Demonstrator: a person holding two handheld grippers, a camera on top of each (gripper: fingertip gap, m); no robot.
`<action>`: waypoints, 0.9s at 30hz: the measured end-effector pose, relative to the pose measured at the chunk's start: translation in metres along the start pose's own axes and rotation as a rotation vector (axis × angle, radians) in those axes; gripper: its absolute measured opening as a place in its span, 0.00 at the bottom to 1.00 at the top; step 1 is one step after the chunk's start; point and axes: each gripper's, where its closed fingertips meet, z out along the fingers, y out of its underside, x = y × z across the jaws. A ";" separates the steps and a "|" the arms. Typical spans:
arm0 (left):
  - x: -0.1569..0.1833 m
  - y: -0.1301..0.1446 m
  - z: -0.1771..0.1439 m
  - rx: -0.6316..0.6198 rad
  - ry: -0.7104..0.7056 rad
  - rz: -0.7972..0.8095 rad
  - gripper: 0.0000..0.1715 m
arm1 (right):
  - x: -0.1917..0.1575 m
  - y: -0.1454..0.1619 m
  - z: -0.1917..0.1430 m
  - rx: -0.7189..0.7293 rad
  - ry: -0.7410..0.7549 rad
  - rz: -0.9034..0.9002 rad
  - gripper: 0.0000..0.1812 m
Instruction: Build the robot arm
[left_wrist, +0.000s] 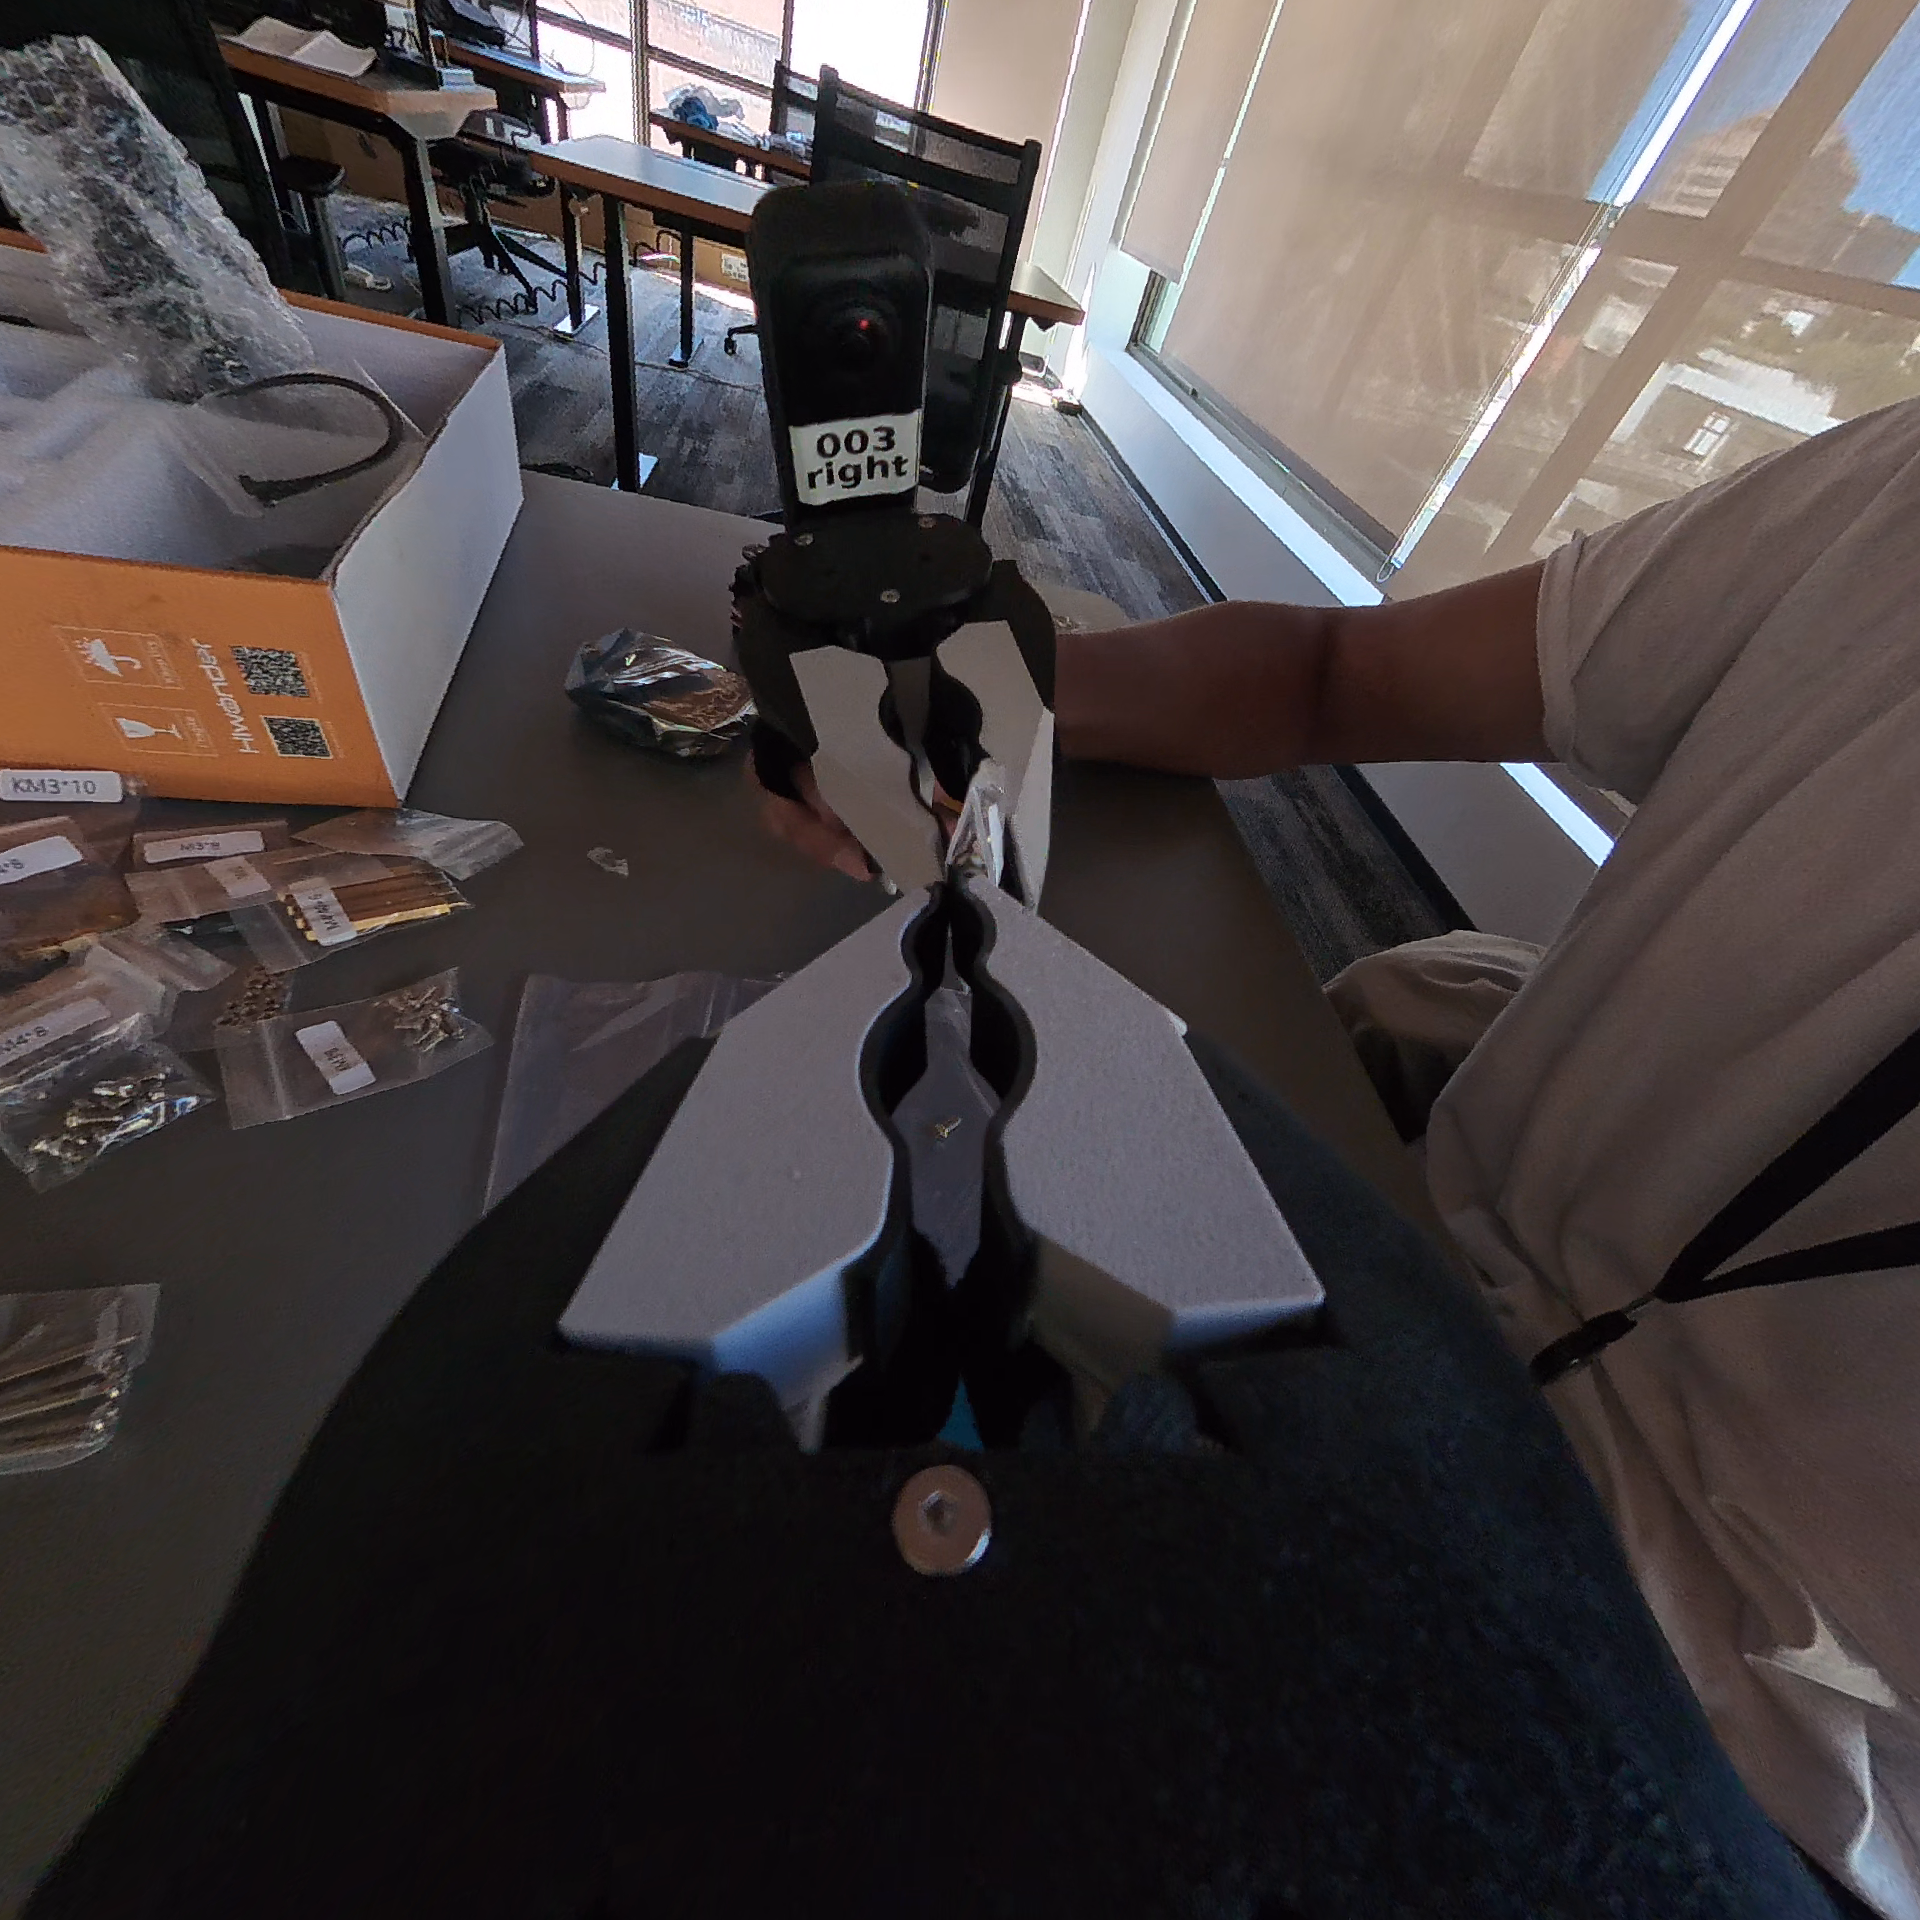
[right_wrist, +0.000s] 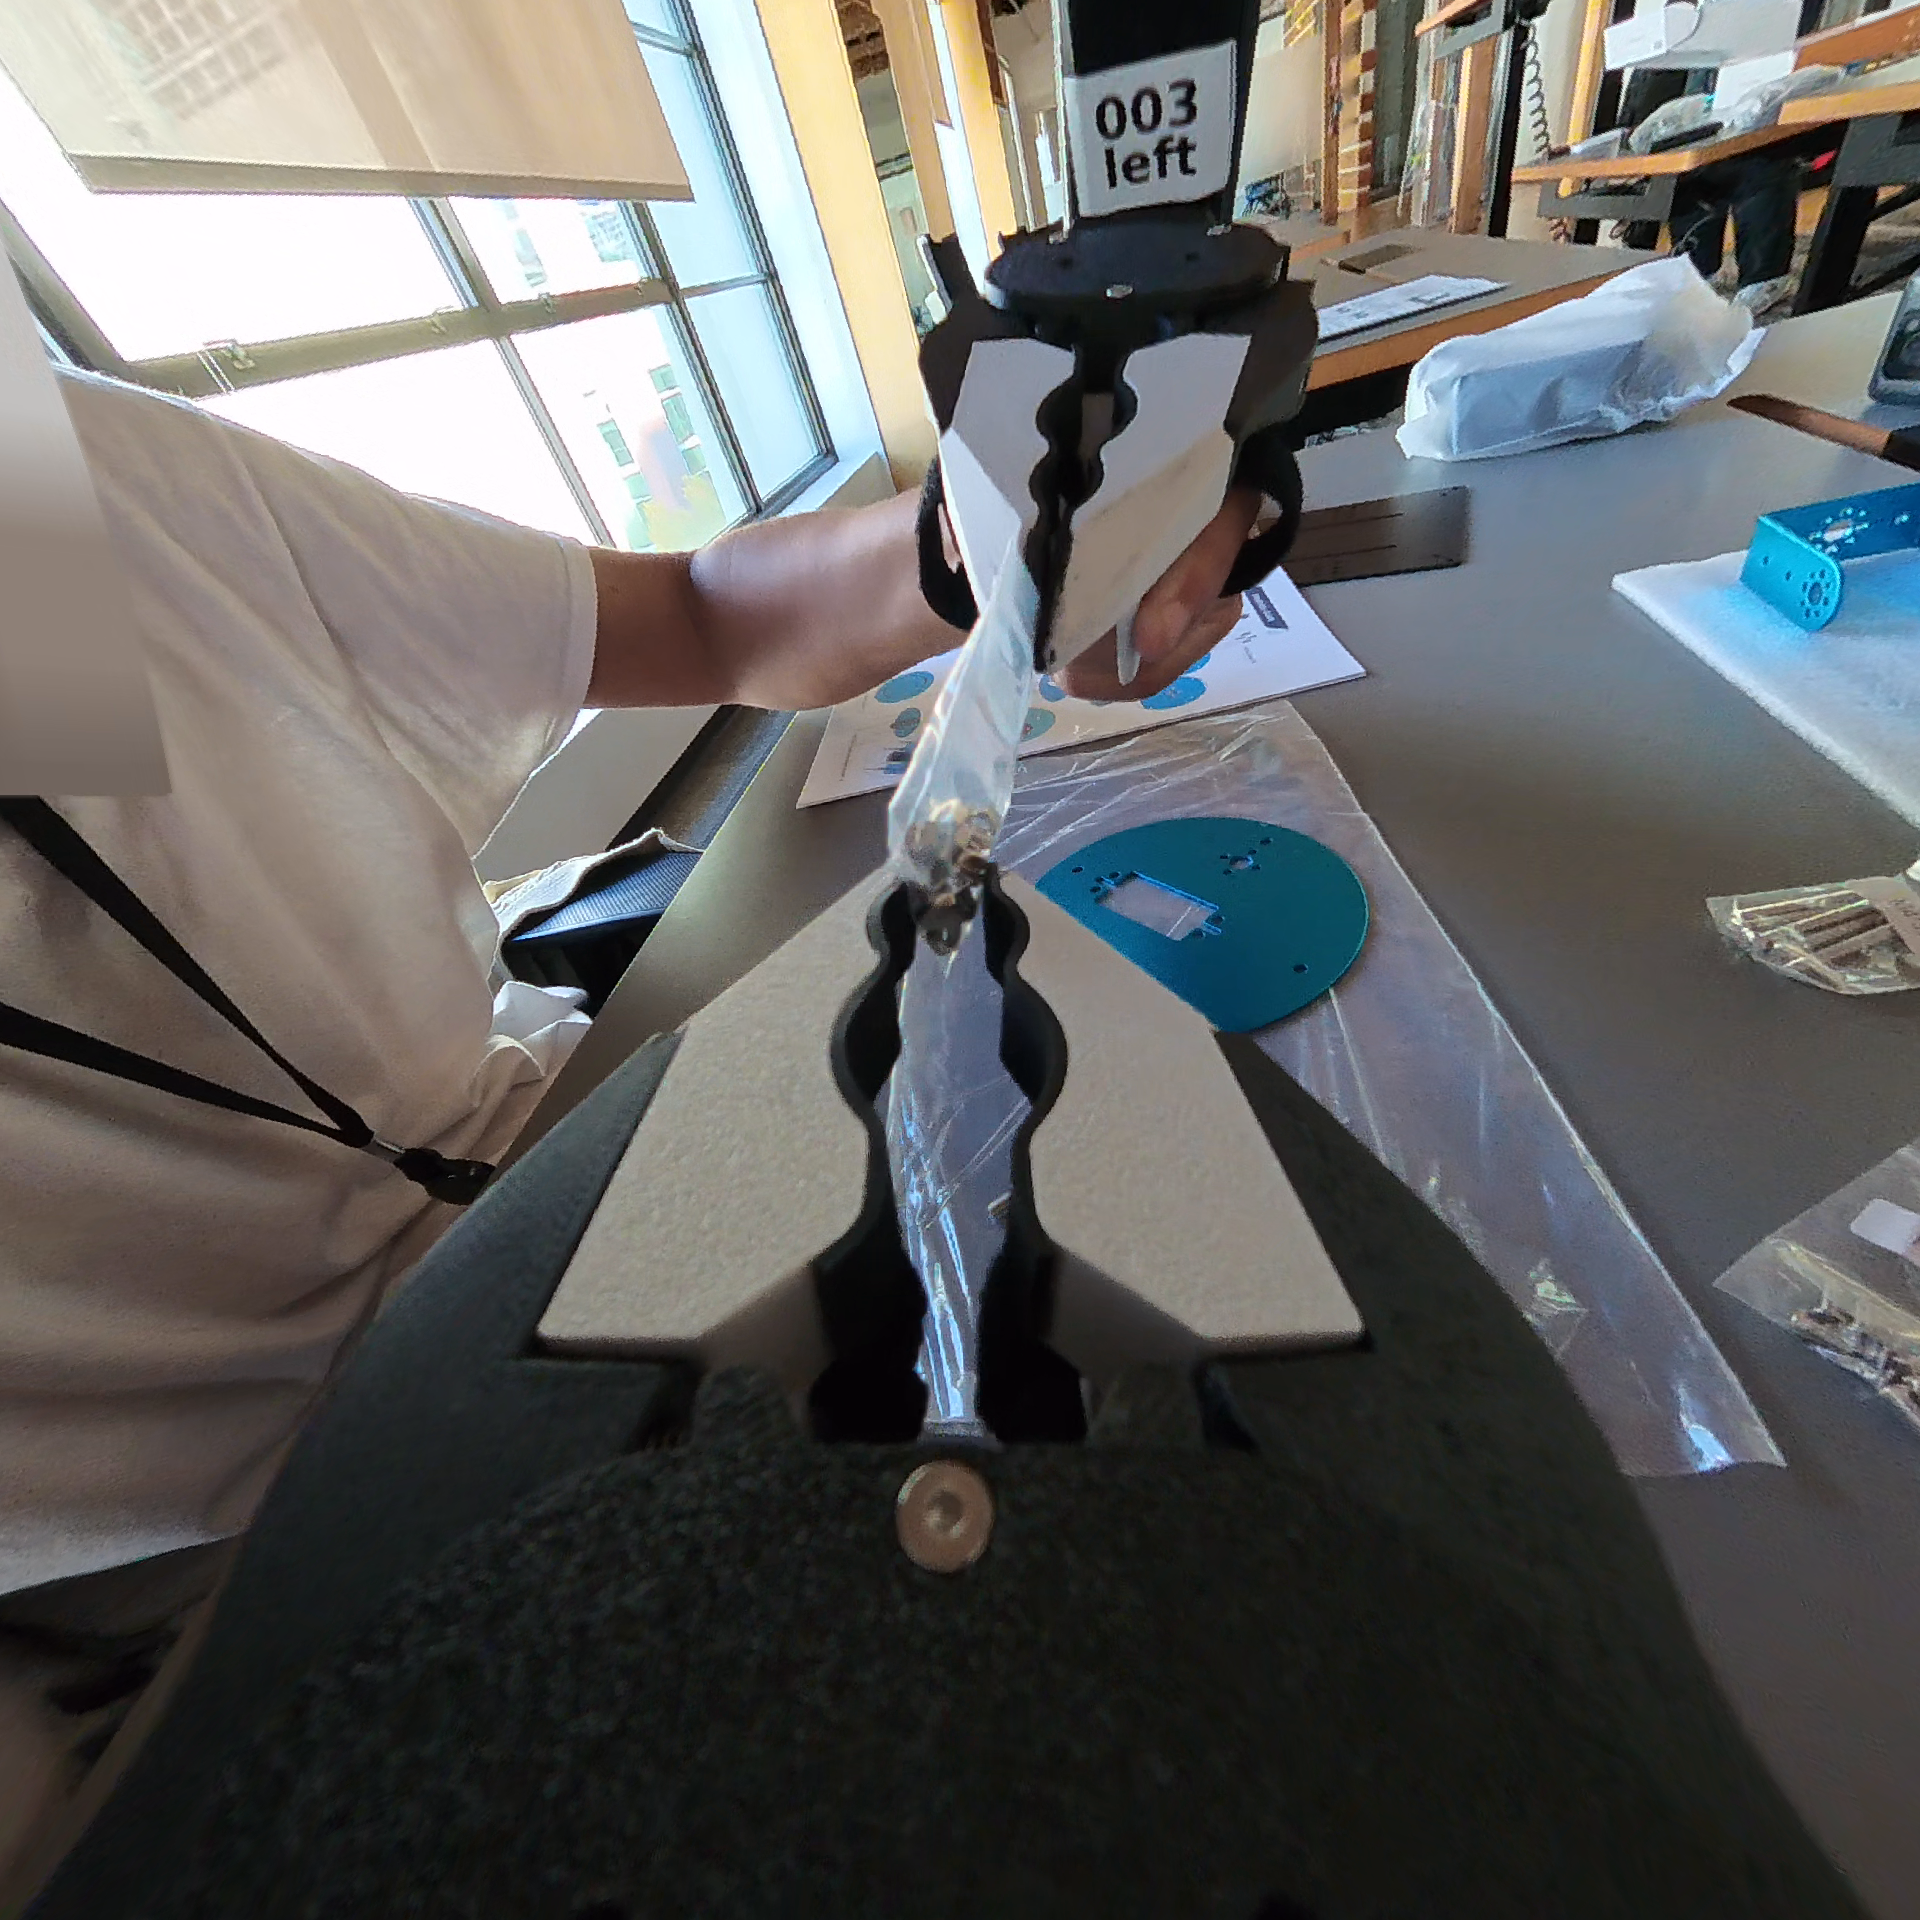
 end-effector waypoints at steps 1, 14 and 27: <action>0.000 0.000 0.000 0.001 -0.001 0.002 0.00 | 0.000 -0.001 -0.001 0.007 0.004 -0.004 0.06; -0.023 0.033 0.007 -0.019 -0.062 -0.076 0.00 | 0.022 0.013 -0.011 -0.051 0.061 0.111 0.02; -0.034 0.079 0.025 -0.230 -0.153 0.014 0.00 | 0.040 0.056 -0.017 -0.289 0.145 0.182 0.03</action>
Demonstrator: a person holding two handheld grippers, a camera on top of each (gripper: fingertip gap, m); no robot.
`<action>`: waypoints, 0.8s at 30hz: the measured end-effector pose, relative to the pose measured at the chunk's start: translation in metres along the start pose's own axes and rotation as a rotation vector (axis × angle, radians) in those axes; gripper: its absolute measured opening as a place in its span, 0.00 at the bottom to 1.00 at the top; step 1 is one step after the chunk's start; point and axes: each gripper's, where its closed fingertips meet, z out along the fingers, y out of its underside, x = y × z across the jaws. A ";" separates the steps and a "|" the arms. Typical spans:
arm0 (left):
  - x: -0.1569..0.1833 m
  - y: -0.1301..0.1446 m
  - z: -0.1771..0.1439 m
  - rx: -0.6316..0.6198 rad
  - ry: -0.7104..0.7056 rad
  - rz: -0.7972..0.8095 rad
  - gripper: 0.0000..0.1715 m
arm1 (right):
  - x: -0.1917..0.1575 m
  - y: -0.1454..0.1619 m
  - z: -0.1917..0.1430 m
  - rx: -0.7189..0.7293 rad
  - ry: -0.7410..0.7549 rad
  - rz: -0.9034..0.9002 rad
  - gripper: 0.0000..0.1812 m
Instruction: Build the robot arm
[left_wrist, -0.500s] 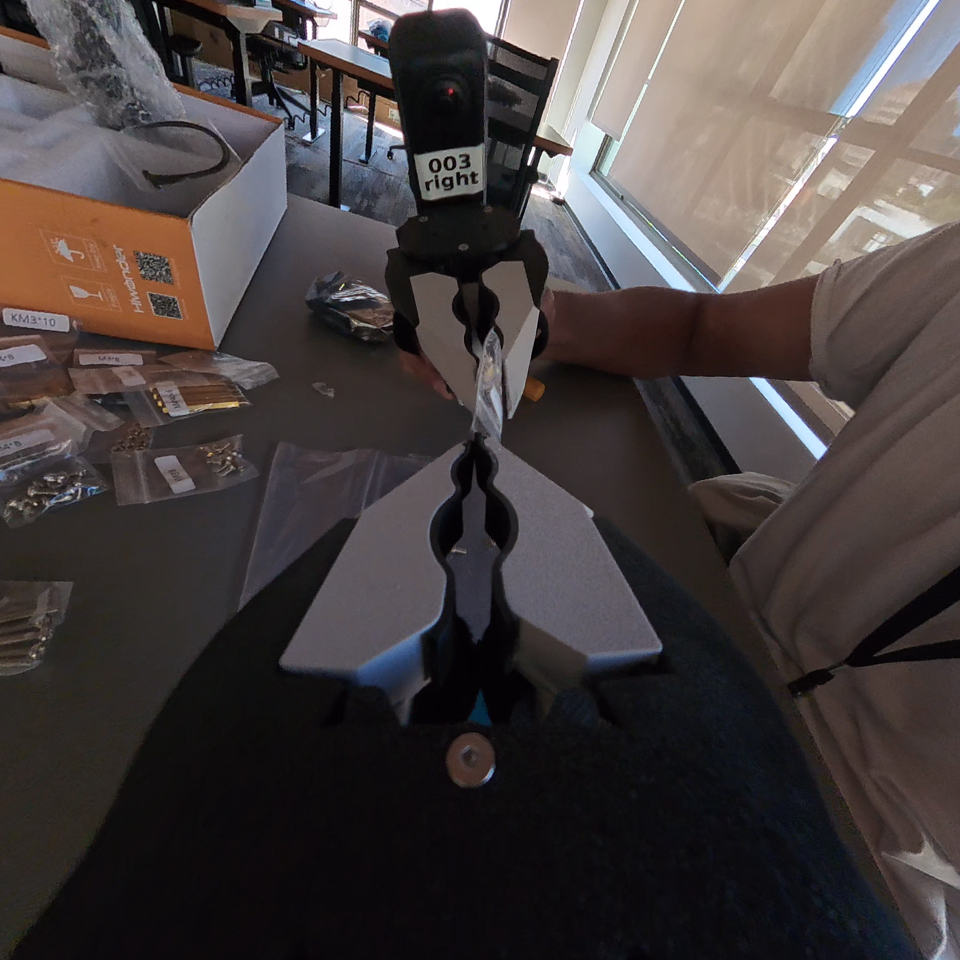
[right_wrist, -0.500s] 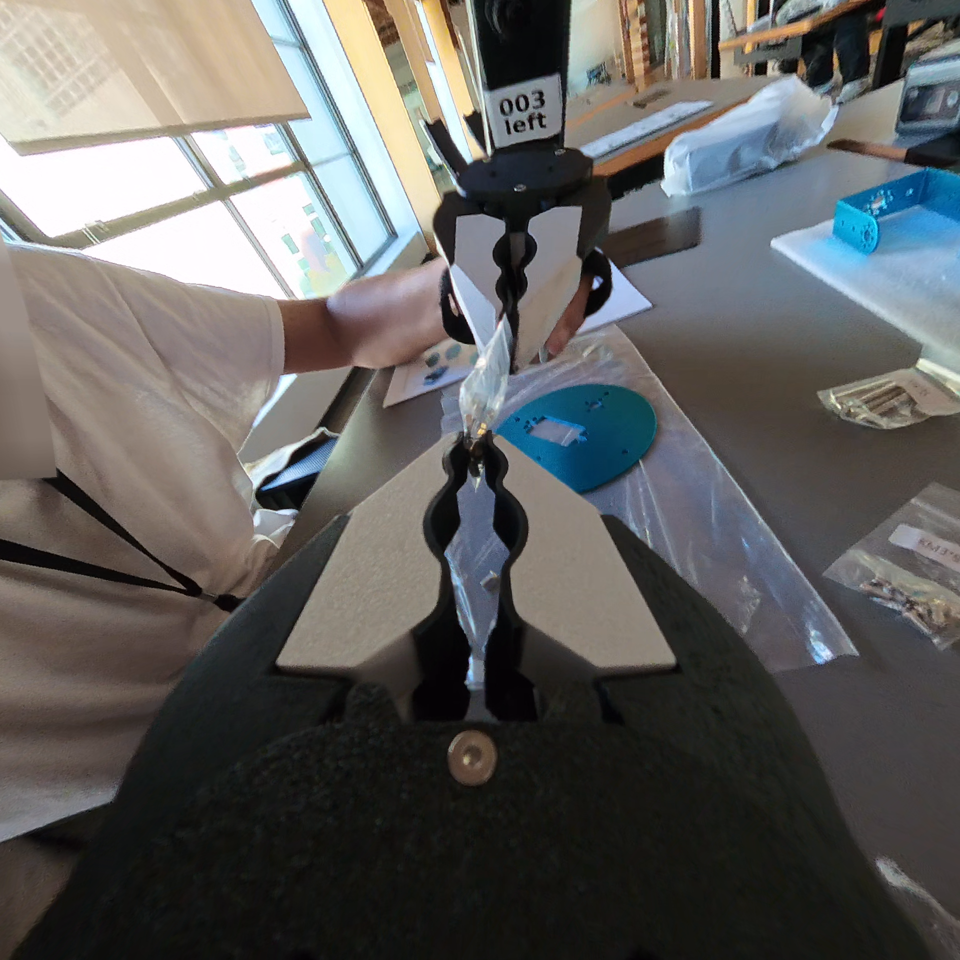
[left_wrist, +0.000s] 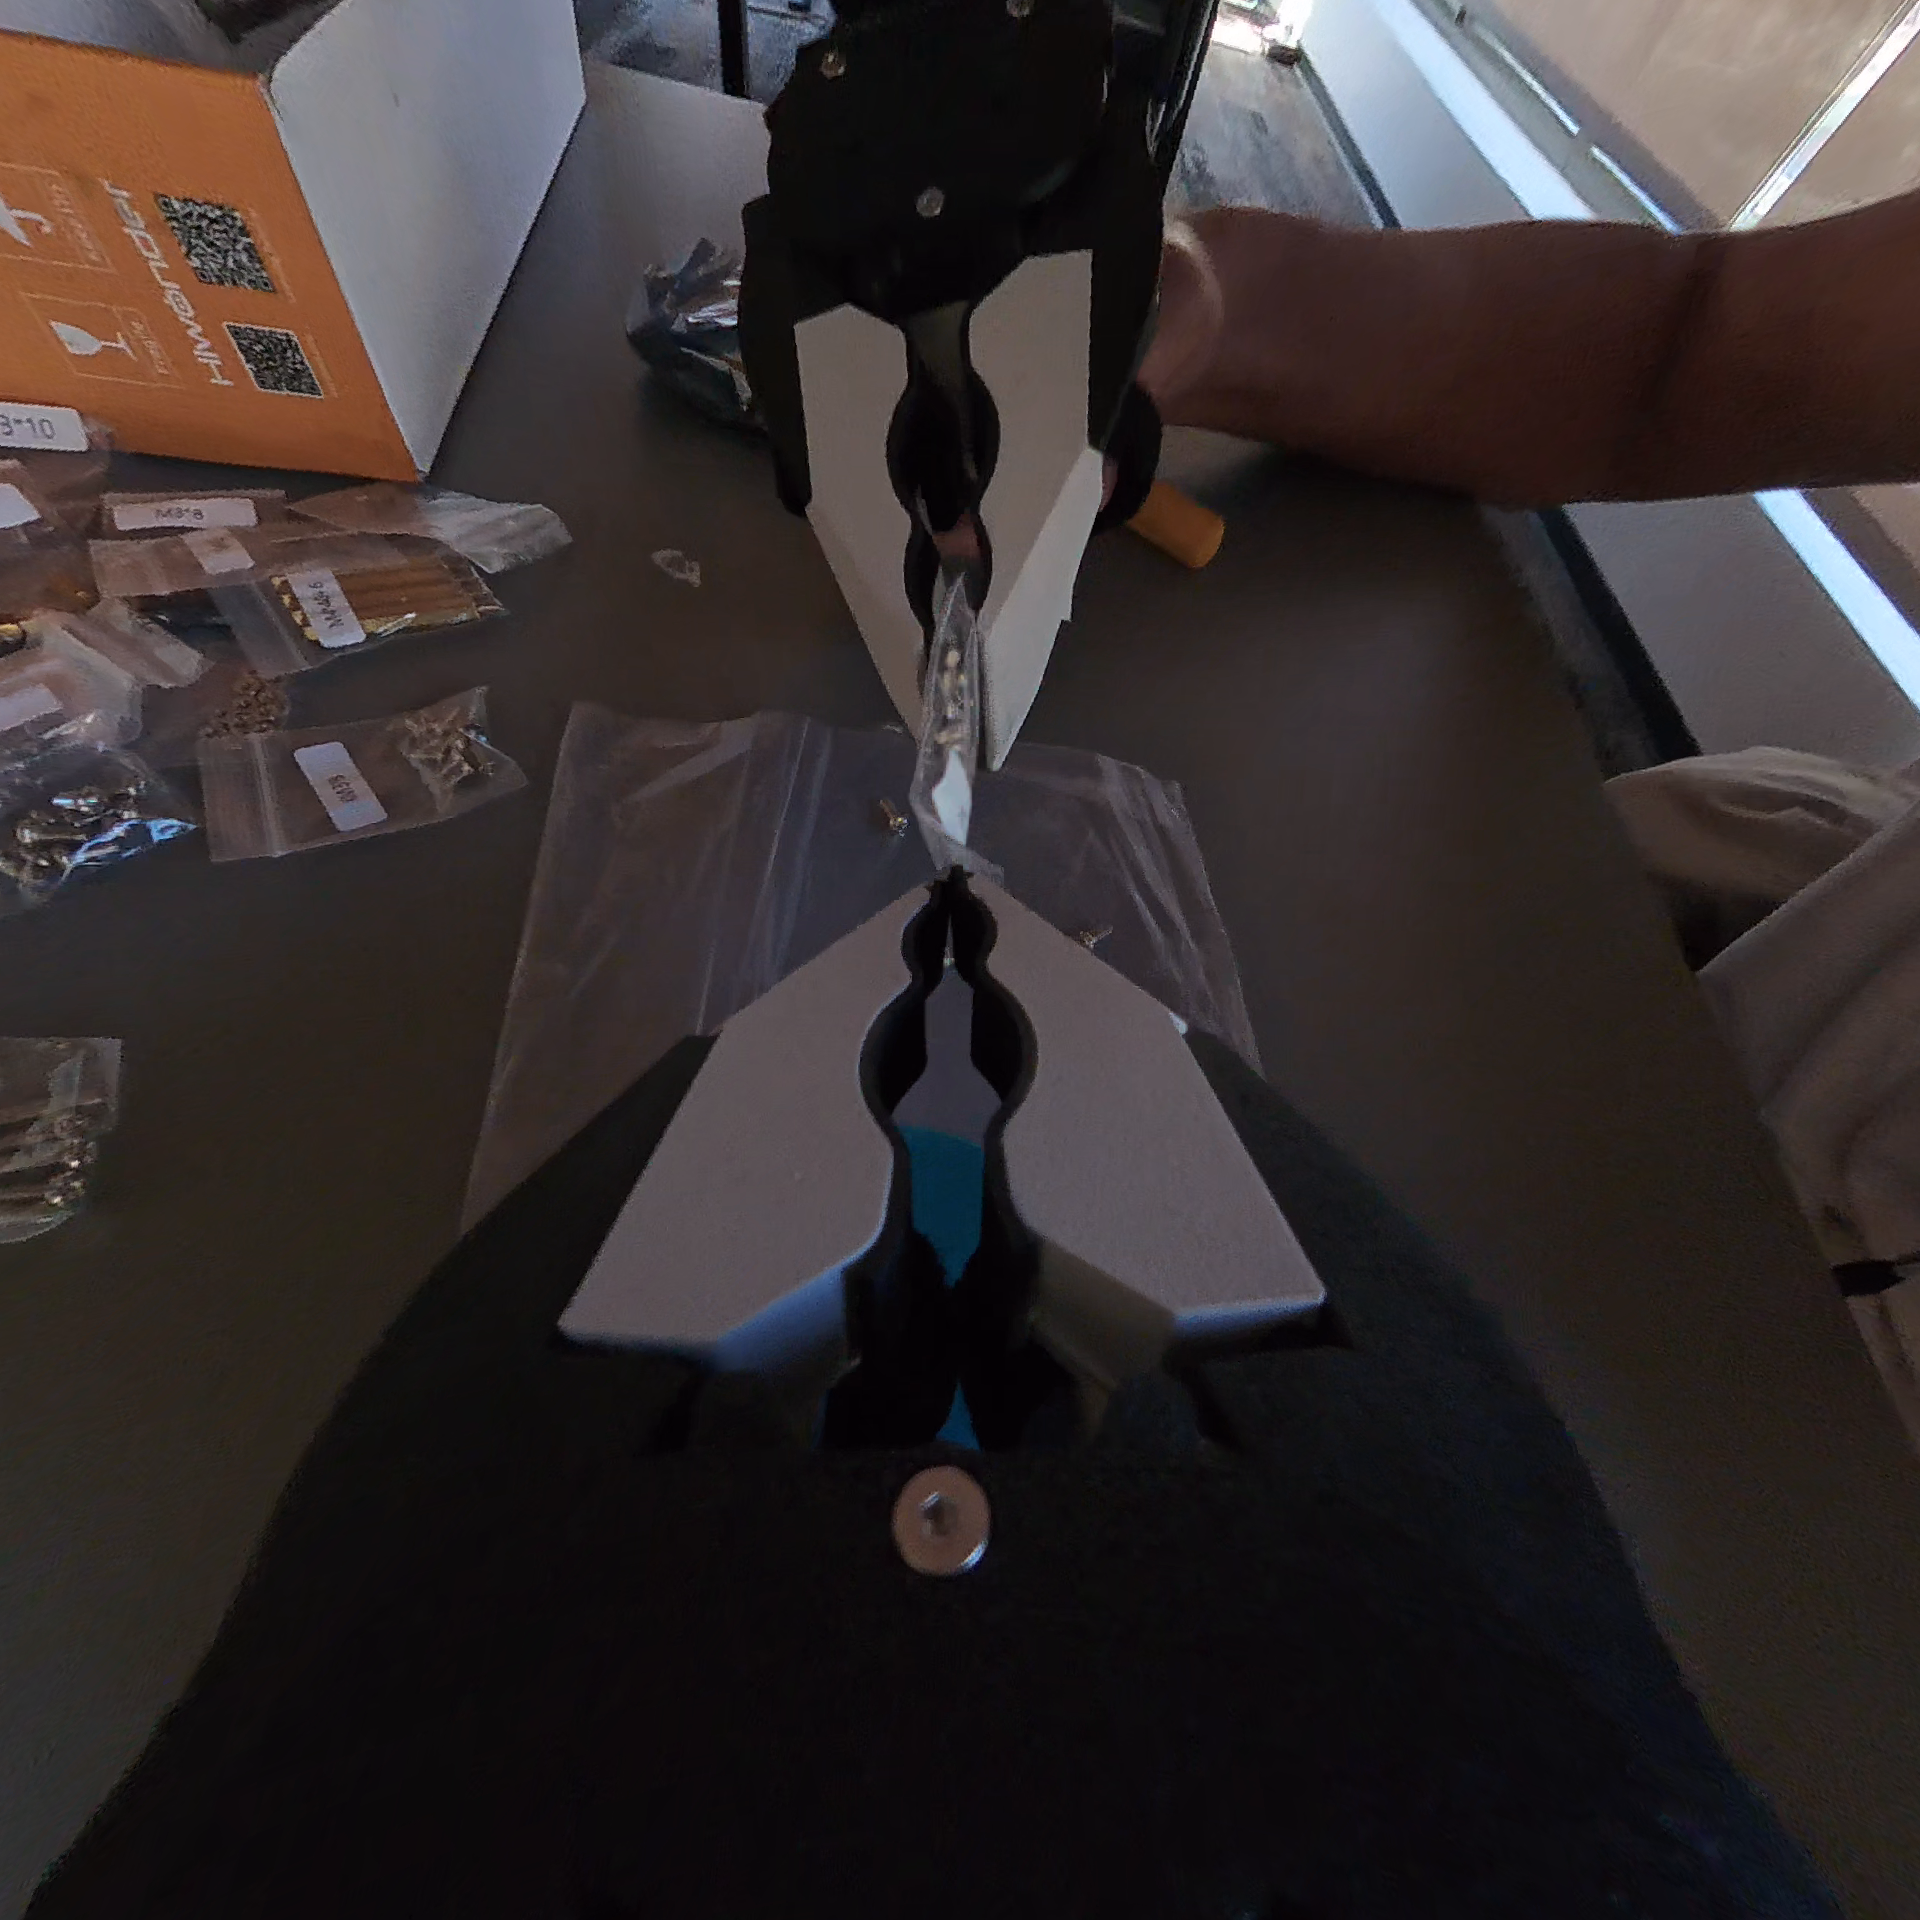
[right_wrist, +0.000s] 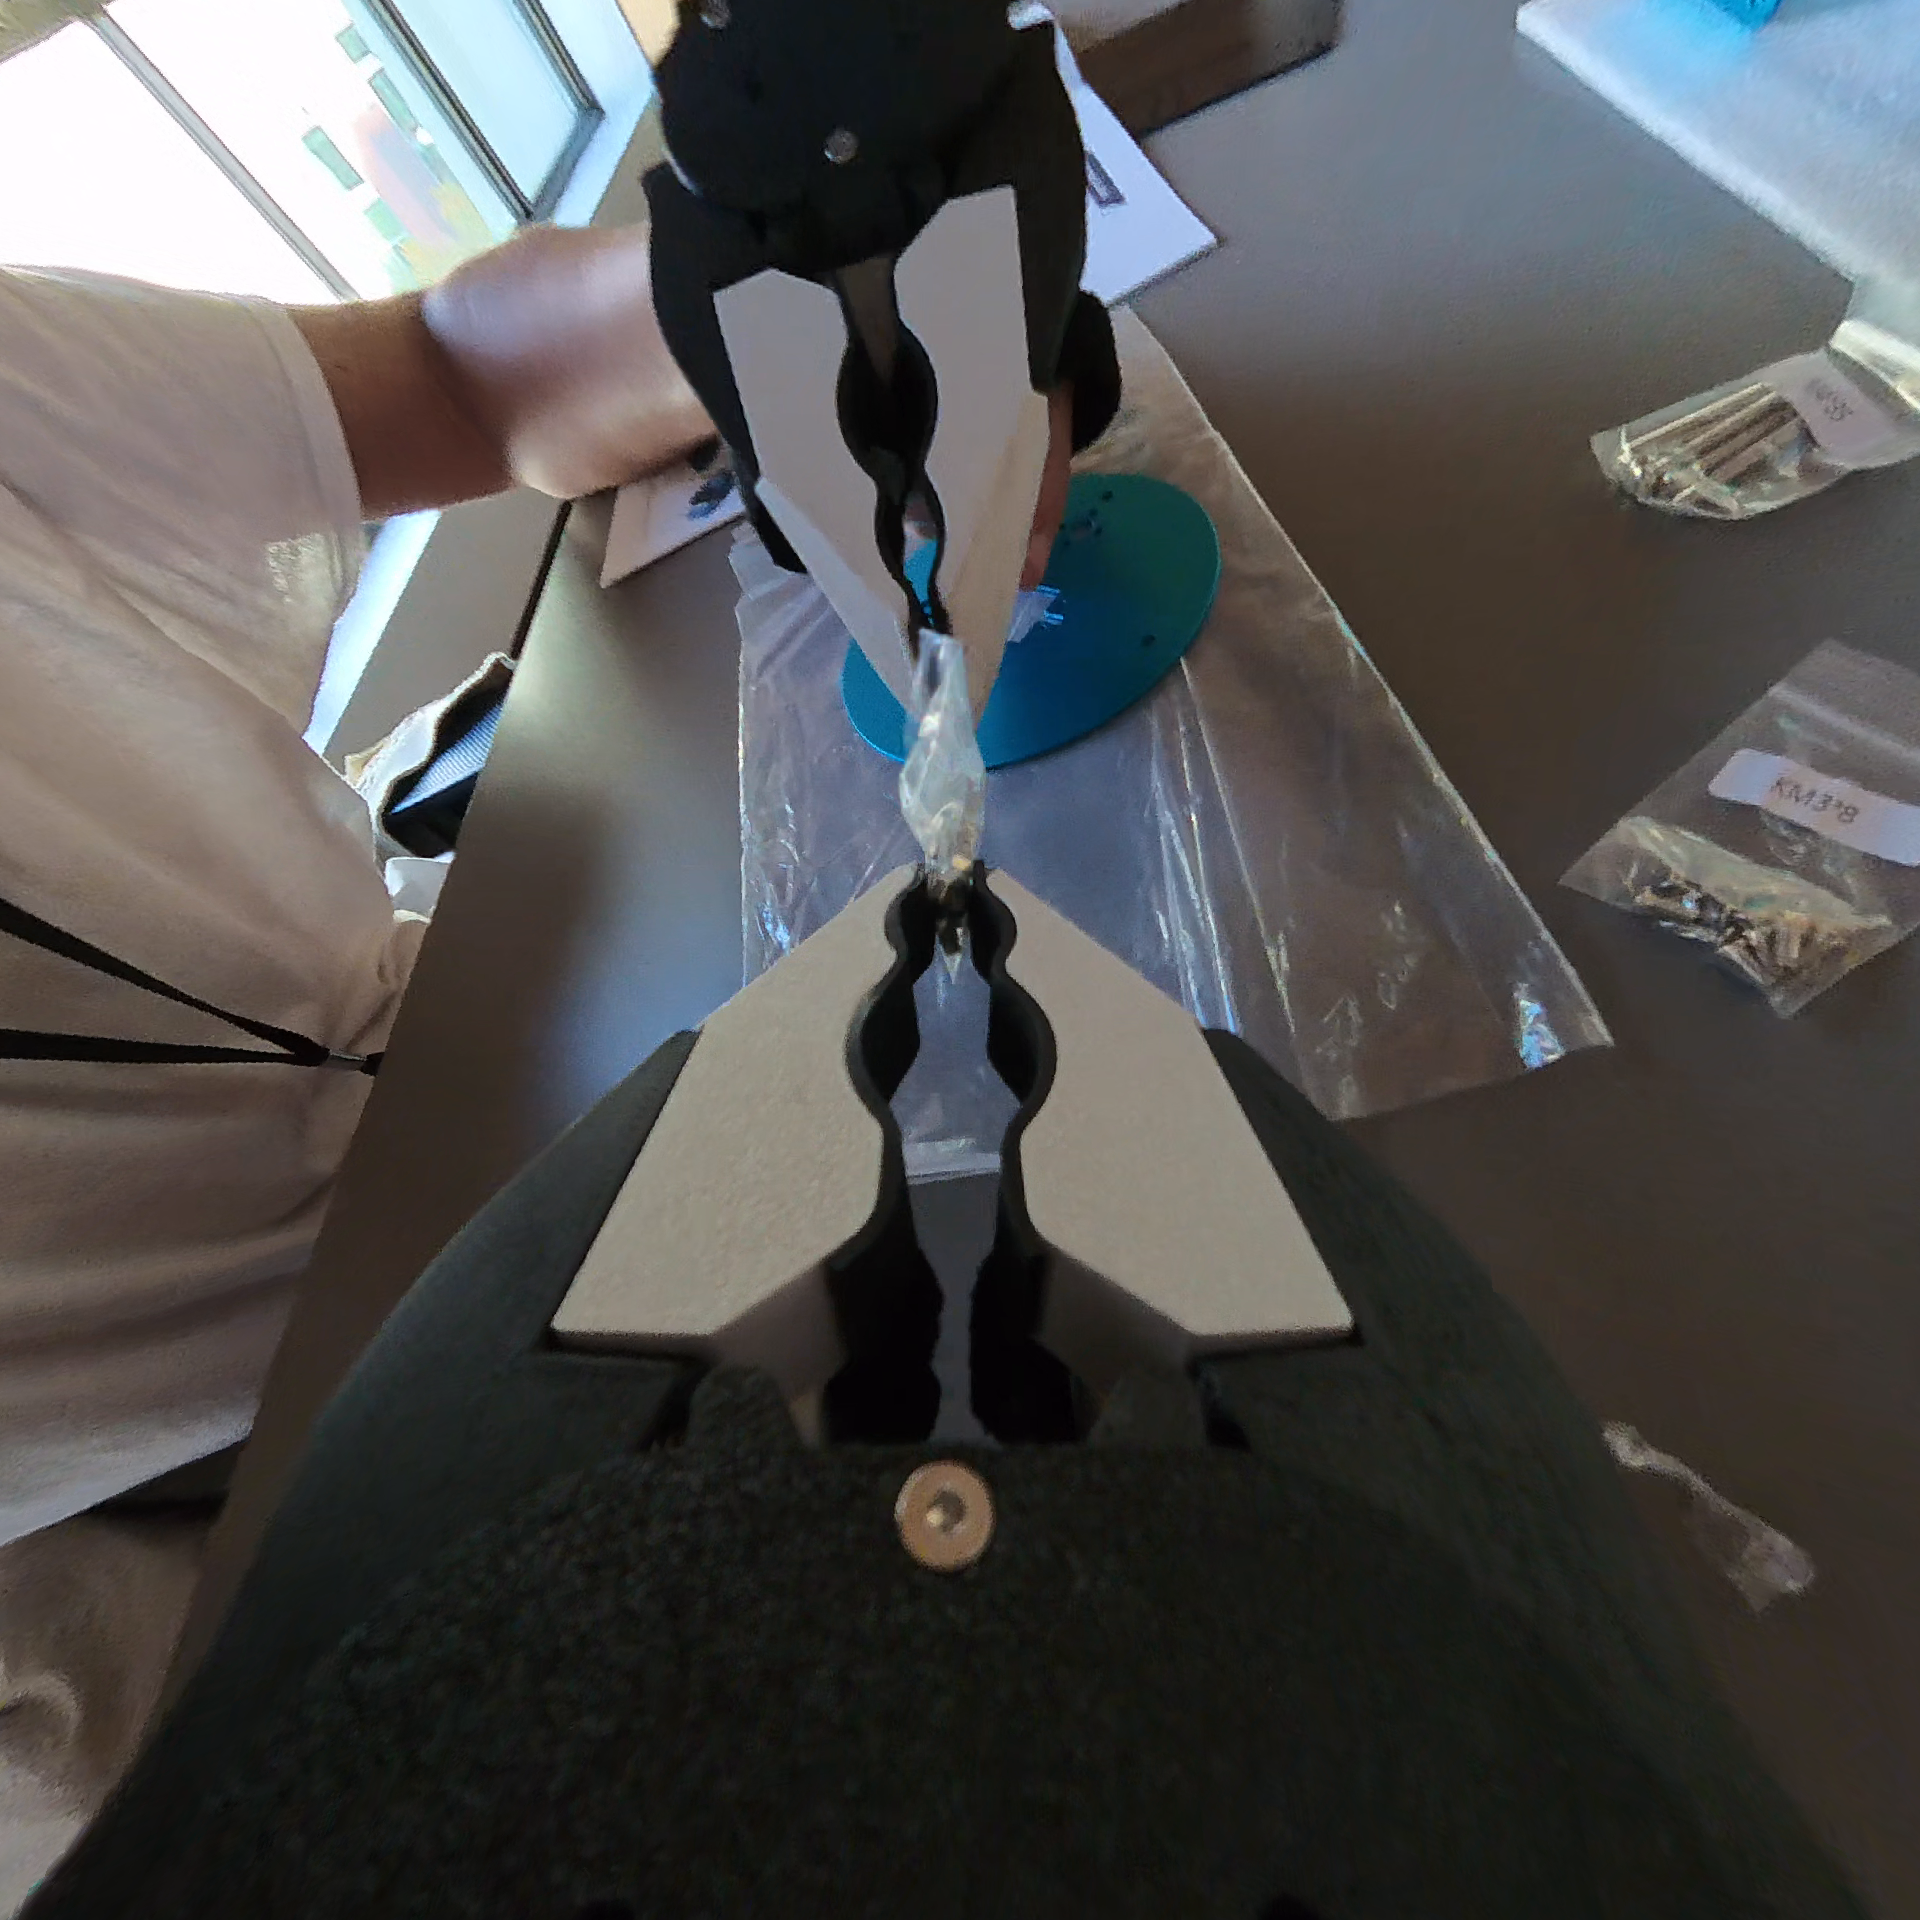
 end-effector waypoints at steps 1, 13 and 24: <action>0.000 0.000 0.000 -0.005 -0.006 0.002 0.00 | 0.001 0.000 0.000 -0.016 0.021 0.001 0.03; -0.010 0.014 0.011 -0.071 -0.082 0.027 0.06 | 0.004 0.018 -0.001 -0.131 0.049 -0.040 0.03; -0.009 -0.007 -0.006 0.093 -0.105 -0.059 0.08 | -0.009 -0.009 -0.012 0.038 -0.045 -0.020 0.02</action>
